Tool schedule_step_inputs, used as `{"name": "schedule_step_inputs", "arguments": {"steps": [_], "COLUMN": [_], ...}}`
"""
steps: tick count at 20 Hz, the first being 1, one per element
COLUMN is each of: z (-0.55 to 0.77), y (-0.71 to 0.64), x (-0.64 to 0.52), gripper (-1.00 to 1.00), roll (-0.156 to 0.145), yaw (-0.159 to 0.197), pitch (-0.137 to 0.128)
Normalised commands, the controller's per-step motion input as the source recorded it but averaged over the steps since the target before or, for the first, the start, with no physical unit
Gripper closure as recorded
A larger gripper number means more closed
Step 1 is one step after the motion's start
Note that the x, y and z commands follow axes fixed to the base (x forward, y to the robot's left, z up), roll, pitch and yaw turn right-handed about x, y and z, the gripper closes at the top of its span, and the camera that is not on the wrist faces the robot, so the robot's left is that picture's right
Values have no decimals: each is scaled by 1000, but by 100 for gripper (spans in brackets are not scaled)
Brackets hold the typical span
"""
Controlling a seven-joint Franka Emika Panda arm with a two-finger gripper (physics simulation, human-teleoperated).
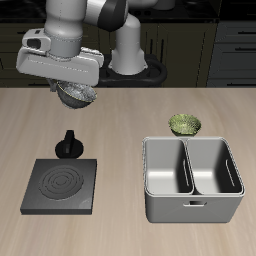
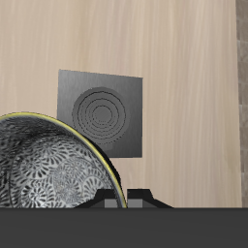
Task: Place the black bowl on the flat stove and turn on the flat stove
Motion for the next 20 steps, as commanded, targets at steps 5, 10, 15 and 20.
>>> {"name": "schedule_step_inputs", "arguments": {"steps": [5, 10, 15, 20], "z": [17, -5, -91, -80], "y": [31, 5, -60, 14], "x": [282, 171, 162, 36], "gripper": [100, 100, 100, 100], "roll": [13, 33, 54, 38], "yaw": [30, -9, -13, 30], "pitch": [-32, -24, -7, 7]}}
